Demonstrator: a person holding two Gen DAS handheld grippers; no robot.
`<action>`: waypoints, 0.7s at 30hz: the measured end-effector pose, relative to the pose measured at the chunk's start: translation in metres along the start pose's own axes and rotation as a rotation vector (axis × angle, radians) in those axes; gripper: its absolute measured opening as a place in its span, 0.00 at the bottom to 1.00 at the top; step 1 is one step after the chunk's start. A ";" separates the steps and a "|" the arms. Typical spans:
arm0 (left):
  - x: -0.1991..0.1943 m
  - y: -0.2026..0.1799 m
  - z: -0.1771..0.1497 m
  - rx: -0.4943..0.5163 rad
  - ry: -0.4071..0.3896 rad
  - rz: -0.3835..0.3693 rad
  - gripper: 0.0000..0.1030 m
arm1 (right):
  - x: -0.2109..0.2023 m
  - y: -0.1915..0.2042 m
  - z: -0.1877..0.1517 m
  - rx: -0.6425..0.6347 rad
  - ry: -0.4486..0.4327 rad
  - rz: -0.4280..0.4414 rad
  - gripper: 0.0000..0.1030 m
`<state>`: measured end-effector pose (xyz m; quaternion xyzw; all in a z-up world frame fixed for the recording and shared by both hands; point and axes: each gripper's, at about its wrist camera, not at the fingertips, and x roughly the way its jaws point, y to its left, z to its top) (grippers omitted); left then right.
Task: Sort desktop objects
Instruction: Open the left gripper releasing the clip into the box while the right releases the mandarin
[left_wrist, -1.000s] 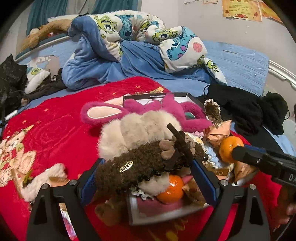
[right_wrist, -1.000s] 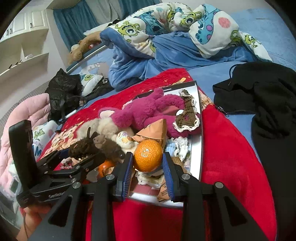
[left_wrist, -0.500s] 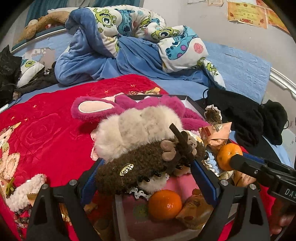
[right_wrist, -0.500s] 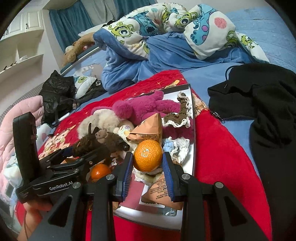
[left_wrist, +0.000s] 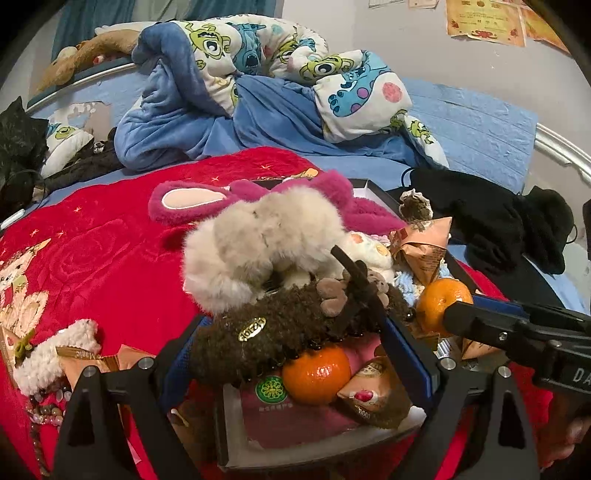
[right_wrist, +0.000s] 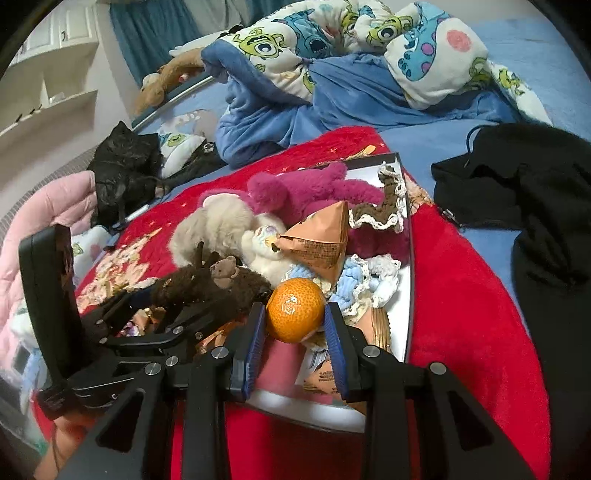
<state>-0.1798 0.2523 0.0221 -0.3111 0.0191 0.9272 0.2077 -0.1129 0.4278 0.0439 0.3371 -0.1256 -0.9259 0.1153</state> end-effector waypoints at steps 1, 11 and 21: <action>-0.001 -0.001 -0.001 0.005 0.000 0.003 0.90 | 0.000 0.000 0.000 0.001 0.002 0.005 0.30; -0.005 -0.006 -0.003 0.034 -0.012 0.020 0.90 | -0.002 -0.002 -0.001 0.005 -0.002 0.018 0.30; -0.005 -0.005 -0.003 0.030 -0.008 0.034 0.91 | -0.003 -0.003 -0.001 0.008 0.001 0.032 0.31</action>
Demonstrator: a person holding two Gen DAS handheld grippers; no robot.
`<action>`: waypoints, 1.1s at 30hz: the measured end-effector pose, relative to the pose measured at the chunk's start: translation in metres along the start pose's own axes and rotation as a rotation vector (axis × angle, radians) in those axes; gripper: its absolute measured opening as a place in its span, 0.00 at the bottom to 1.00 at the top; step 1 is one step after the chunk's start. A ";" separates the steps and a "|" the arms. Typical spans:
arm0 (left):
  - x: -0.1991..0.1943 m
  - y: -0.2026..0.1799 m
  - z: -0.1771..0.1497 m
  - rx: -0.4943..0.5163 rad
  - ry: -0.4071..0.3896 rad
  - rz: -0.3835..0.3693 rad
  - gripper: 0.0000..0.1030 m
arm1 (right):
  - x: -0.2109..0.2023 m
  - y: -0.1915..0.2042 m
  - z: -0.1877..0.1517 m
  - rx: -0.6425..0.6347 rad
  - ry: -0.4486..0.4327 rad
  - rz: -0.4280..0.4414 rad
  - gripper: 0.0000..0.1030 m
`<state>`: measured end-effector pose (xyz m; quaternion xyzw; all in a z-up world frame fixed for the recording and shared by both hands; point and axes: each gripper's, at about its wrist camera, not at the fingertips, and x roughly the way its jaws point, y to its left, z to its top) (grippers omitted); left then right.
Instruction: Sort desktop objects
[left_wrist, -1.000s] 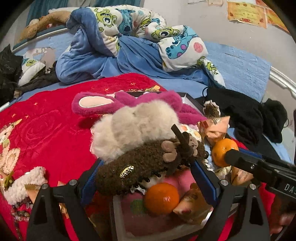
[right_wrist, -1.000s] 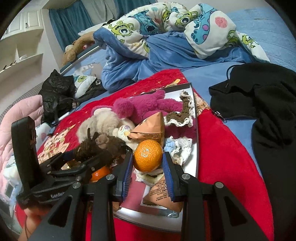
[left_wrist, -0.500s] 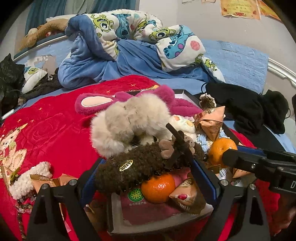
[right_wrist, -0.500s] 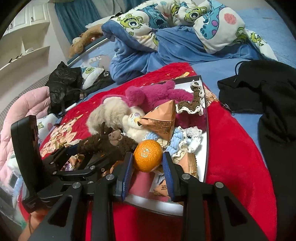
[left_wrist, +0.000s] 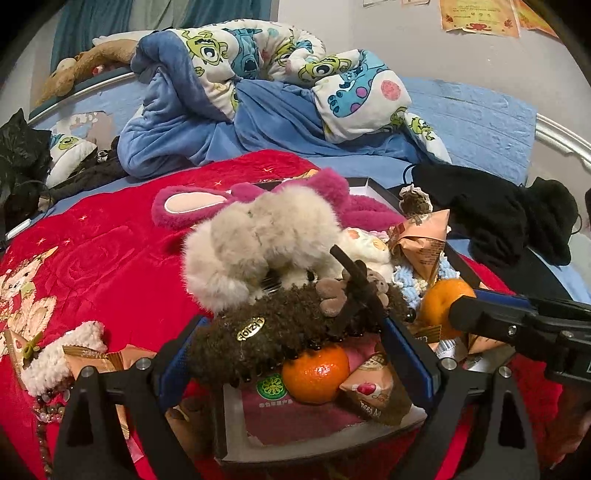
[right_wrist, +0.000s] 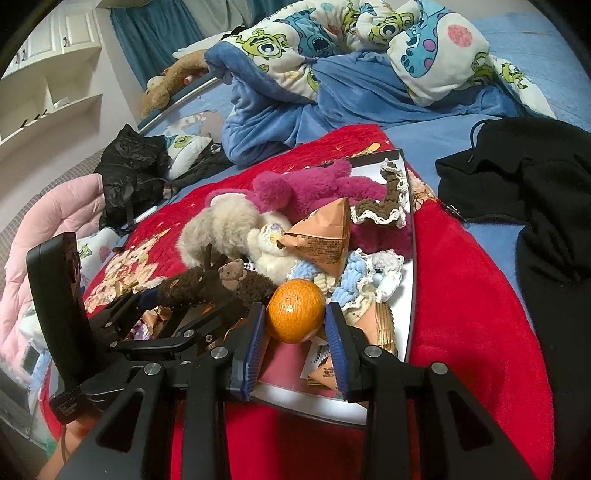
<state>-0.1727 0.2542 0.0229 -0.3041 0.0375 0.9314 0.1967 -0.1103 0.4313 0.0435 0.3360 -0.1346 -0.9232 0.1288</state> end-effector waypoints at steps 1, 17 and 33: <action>0.000 -0.001 0.000 0.003 0.001 0.007 0.93 | -0.001 0.000 0.000 -0.001 -0.003 -0.002 0.31; -0.010 0.009 -0.003 -0.042 0.062 0.059 1.00 | -0.035 -0.034 0.011 0.152 -0.148 -0.056 1.00; -0.078 0.010 0.015 -0.025 -0.027 0.098 1.00 | -0.076 -0.019 0.013 0.121 -0.257 -0.071 1.00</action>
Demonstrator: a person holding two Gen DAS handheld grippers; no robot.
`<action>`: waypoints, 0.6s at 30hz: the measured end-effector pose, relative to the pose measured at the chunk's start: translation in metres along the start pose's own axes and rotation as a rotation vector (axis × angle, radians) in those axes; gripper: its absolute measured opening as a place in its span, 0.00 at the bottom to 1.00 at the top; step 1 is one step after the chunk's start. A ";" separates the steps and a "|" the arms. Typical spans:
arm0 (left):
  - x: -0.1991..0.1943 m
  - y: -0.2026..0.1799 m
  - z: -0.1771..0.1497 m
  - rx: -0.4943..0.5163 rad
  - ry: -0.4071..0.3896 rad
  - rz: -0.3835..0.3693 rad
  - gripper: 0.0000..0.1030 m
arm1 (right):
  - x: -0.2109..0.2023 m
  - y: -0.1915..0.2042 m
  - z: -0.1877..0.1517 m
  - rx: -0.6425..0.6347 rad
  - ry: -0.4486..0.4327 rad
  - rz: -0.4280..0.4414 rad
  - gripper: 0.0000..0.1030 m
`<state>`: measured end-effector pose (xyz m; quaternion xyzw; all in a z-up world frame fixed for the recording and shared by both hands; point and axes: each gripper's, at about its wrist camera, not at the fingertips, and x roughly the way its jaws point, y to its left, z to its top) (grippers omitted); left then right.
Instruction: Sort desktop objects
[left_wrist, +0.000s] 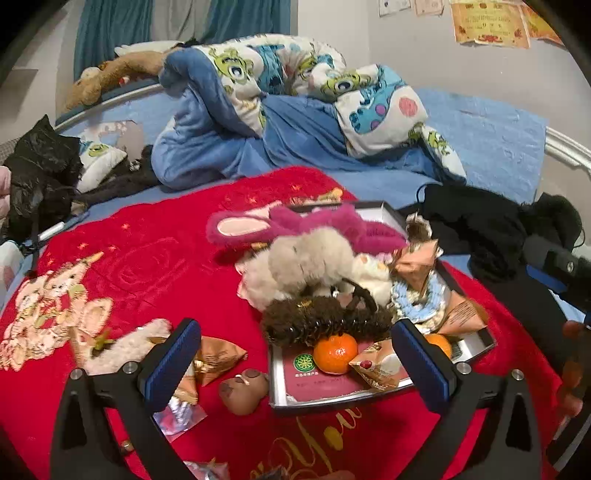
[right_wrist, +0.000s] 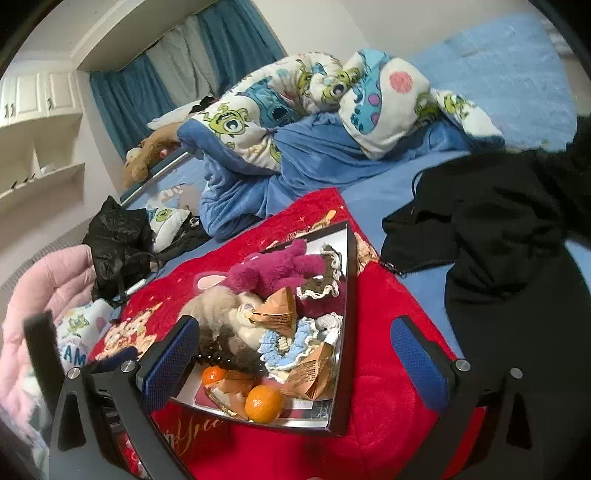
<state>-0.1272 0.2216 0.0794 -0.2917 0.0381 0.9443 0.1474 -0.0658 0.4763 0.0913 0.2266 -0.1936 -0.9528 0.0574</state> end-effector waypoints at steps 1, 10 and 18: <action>-0.008 0.001 0.001 -0.003 -0.011 0.006 1.00 | -0.005 0.004 0.000 -0.013 -0.016 0.004 1.00; -0.089 0.020 -0.008 -0.006 -0.100 0.055 1.00 | -0.041 0.056 -0.012 -0.144 -0.134 0.067 1.00; -0.131 0.048 -0.041 0.003 -0.154 0.098 1.00 | -0.035 0.106 -0.049 -0.188 -0.106 0.062 1.00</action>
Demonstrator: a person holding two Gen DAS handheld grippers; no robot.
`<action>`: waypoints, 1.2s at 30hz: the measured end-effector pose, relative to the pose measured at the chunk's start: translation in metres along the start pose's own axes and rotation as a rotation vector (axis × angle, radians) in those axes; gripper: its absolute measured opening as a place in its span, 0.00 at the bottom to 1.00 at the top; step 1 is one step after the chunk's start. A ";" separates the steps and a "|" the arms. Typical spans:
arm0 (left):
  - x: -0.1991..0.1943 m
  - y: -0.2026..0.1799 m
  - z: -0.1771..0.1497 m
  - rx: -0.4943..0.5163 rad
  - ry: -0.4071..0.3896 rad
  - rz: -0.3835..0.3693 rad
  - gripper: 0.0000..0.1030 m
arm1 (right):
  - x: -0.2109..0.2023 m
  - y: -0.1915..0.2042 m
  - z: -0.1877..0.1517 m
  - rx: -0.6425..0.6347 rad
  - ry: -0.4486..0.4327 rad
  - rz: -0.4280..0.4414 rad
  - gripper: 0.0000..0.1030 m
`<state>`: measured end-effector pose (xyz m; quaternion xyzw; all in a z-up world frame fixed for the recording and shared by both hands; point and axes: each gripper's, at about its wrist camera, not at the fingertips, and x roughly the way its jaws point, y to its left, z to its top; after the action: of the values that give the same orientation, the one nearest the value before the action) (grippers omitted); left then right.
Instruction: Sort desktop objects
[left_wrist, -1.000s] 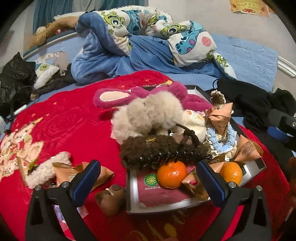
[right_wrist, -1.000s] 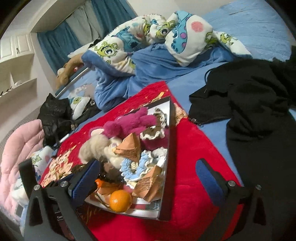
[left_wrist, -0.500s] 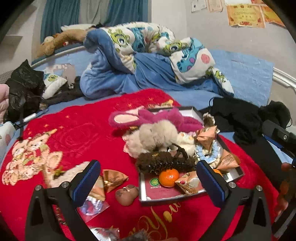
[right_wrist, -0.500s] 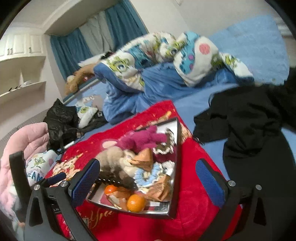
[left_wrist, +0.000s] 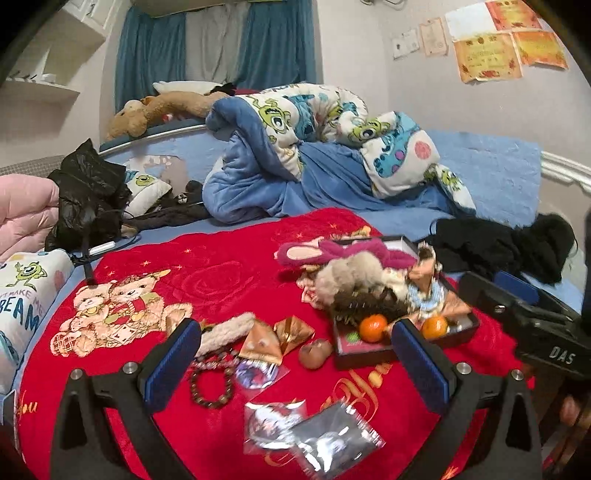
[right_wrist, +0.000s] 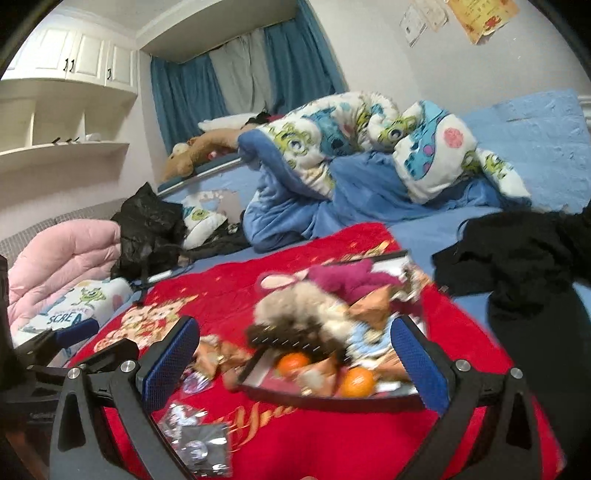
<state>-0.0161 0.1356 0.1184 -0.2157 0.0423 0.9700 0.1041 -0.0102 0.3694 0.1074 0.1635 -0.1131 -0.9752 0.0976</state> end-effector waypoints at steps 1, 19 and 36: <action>-0.001 0.005 -0.004 -0.002 -0.006 0.002 1.00 | 0.004 0.006 -0.004 -0.005 0.017 0.008 1.00; 0.031 0.057 -0.063 -0.075 0.020 0.125 1.00 | 0.045 0.066 -0.067 -0.178 0.085 -0.065 1.00; 0.044 0.057 -0.079 -0.108 0.066 0.170 1.00 | 0.051 0.070 -0.077 -0.181 0.126 -0.103 1.00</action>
<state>-0.0353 0.0781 0.0302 -0.2483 0.0117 0.9686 0.0084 -0.0207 0.2767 0.0390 0.2205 -0.0095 -0.9729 0.0686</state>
